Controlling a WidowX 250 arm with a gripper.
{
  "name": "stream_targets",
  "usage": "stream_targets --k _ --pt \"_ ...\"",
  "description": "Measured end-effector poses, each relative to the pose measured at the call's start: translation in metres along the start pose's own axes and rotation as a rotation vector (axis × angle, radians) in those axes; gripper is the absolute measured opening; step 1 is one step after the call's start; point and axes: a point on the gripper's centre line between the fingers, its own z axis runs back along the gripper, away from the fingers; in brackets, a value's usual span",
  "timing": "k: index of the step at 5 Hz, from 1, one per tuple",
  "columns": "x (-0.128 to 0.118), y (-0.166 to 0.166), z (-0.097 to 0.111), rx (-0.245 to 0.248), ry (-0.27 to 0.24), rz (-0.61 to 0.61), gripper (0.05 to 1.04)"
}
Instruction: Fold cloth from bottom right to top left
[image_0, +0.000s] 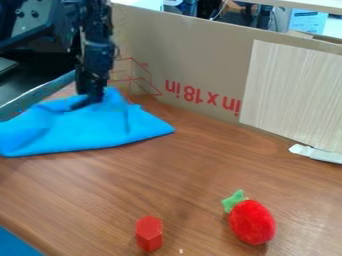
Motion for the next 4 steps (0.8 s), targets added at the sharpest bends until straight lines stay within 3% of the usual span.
stream_targets --k 1,3,4 --pt "0.003 0.003 0.015 0.024 -0.062 0.009 0.997" --pt "-0.014 0.018 0.057 0.025 -0.178 0.074 1.0" --pt "-0.037 0.024 0.096 0.036 -0.257 0.098 1.0"
